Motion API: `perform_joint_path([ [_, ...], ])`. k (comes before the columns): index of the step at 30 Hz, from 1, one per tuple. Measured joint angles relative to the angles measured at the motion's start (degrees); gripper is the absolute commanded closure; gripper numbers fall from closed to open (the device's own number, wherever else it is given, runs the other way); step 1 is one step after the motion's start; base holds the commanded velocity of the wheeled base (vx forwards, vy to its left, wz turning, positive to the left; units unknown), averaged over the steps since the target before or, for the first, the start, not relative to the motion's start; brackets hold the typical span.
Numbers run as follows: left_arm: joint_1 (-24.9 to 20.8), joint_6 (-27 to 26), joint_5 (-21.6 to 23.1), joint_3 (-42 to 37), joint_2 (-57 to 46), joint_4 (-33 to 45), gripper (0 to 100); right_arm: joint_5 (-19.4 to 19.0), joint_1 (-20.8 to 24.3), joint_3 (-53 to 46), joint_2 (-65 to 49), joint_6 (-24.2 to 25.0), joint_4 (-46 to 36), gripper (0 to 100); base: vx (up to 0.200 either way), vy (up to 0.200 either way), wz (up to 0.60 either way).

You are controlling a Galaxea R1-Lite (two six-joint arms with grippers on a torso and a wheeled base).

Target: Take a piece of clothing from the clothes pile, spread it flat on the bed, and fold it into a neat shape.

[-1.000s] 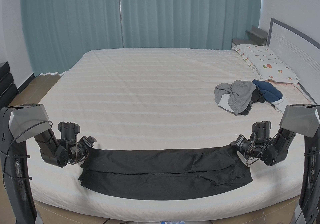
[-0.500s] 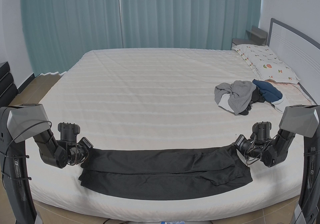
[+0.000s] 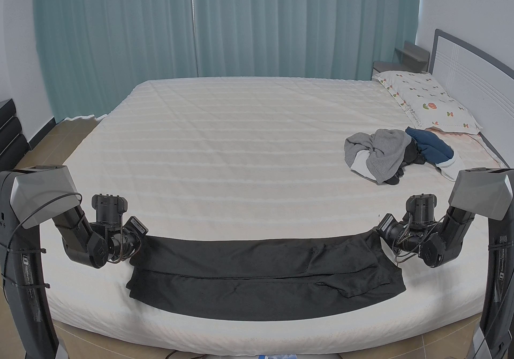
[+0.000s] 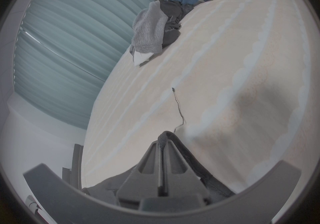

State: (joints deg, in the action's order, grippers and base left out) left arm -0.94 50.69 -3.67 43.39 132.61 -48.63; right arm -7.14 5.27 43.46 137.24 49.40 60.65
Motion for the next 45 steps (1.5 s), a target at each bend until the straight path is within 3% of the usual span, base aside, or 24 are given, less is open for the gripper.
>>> perform_joint_path([
  [18, 0.8, 0.7, 0.0, -0.2, 0.4, -2.9, 100, 0.4, -0.6, -0.7, 0.0, 0.6, 1.6, 100, 0.0, 0.0, 0.0],
  [19, 0.8, 0.7, 0.0, -0.2, 0.4, -2.9, 0, 0.4, -0.6, -0.7, 0.0, 0.5, 1.6, 0, 0.0, 0.0, 0.0],
  [34, 0.9, 1.0, 1.1, -1.4, 0.0, -3.2, 0, -0.9, -2.0, -4.7, -3.8, 1.1, 1.6, 0, 0.0, 0.0, 0.0],
  [40, 1.6, 1.0, 6.0, -3.9, -2.0, -3.4, 0, -4.5, -0.9, -11.5, -11.5, 1.0, 1.2, 0, 0.0, 0.0, 0.0],
  [45, 2.1, 1.2, 9.5, -6.7, -4.6, -3.6, 0, -5.6, 3.8, -16.4, -16.1, 1.1, 0.4, 0, -0.04, 0.0, 0.0],
])
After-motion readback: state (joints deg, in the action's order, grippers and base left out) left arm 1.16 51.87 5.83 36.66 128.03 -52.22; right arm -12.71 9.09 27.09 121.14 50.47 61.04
